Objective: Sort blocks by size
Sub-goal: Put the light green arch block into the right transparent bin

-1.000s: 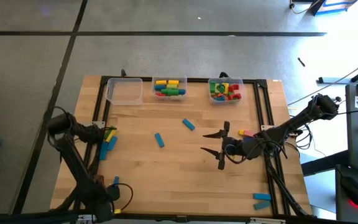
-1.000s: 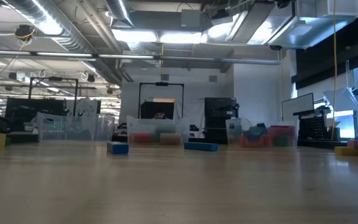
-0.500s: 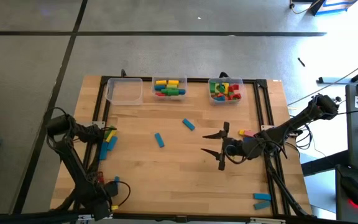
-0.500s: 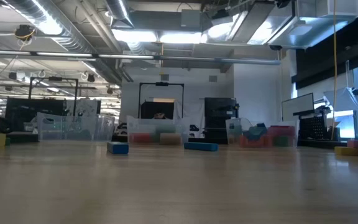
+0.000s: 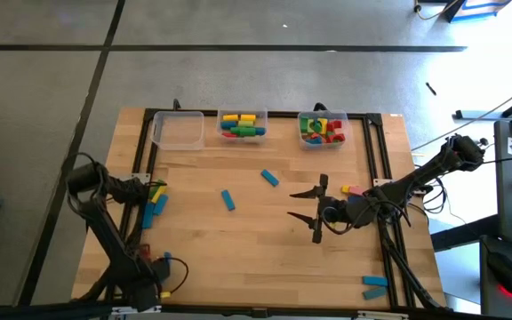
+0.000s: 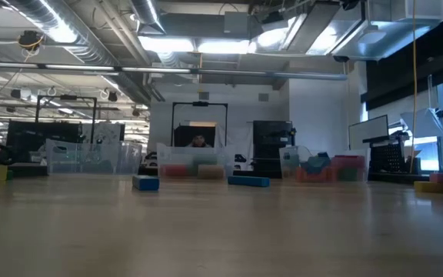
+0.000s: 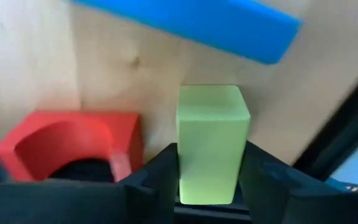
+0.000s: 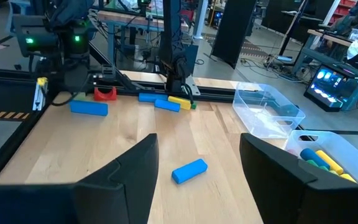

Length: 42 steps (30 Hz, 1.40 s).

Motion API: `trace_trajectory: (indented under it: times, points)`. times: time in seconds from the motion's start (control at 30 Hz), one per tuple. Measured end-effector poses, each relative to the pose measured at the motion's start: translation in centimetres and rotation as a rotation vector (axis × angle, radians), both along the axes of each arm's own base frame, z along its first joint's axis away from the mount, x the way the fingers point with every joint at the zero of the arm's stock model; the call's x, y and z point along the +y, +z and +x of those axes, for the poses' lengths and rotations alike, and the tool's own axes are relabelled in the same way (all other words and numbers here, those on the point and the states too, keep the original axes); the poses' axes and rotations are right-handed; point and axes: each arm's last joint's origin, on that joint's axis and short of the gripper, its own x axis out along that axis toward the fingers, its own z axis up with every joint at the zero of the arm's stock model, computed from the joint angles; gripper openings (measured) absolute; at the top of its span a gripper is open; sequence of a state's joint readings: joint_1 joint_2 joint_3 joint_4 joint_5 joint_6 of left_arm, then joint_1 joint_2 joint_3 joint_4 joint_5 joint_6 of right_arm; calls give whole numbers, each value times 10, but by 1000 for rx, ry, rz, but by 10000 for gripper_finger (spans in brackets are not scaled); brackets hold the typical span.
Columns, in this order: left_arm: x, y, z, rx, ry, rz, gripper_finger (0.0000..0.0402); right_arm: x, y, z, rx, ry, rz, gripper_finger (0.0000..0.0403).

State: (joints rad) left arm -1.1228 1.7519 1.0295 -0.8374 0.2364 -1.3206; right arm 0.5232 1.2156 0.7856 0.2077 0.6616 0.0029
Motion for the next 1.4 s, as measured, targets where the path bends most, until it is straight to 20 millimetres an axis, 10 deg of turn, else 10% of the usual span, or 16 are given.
trace_trajectory:
  times: [0.4,0.87,1.4]
  points:
    - [16,3,16,11,-162,-85,125,0,-2,-1,21,-3,4,221]
    - [75,75,44,-81,74,-213,125,-1,-4,-1,34,-12,37,221]
    - [139,135,115,-681,187,-74,134,9,9,-13,11,14,153,221]
